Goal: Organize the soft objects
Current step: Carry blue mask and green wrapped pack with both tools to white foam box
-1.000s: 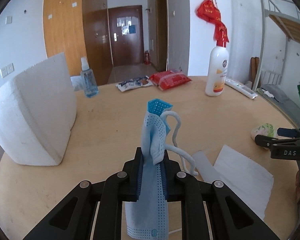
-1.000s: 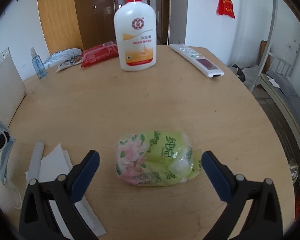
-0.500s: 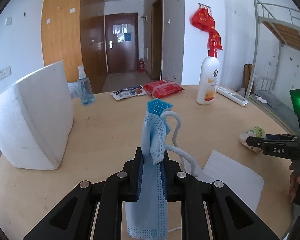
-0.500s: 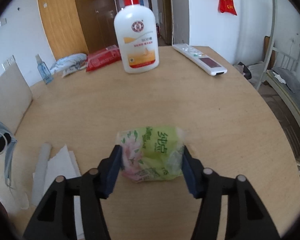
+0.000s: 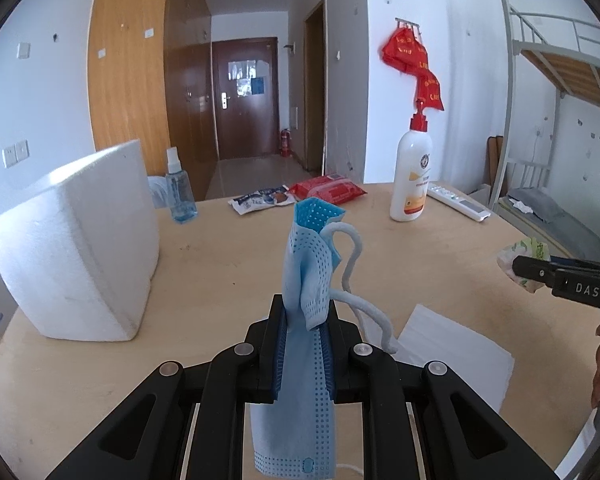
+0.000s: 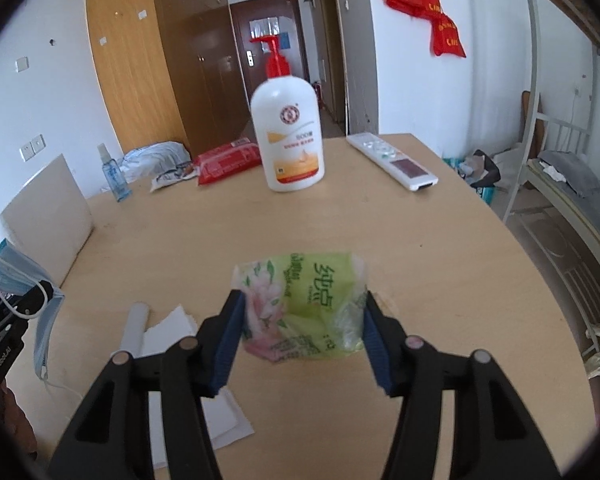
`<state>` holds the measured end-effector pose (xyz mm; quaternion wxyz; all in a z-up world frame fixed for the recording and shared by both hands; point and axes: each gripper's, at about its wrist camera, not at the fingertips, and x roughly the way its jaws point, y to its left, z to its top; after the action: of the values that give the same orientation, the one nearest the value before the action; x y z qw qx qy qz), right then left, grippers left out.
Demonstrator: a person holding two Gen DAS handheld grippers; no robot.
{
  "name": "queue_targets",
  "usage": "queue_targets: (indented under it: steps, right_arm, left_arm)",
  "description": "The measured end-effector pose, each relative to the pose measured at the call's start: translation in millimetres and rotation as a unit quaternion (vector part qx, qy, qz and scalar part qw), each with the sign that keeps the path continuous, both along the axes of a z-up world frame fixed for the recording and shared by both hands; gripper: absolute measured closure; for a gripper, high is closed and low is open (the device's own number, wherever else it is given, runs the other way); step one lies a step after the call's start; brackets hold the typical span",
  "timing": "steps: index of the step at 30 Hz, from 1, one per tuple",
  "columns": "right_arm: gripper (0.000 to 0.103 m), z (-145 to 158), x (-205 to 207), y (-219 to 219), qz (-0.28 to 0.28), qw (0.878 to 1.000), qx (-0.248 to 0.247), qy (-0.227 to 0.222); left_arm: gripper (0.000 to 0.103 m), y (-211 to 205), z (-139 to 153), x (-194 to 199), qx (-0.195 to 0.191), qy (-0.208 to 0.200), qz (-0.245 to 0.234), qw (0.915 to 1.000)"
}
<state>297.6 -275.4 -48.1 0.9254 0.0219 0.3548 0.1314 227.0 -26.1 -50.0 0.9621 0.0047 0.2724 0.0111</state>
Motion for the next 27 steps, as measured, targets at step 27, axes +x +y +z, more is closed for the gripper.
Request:
queue_targets:
  steps: [27]
  right_arm:
    - [0.042, 55.4, -77.2, -1.8, 0.022, 0.996, 0.021, -0.079]
  left_arm:
    - [0.086, -10.1, 46.0, -79.0, 0.006, -0.070, 0.011, 0.9975]
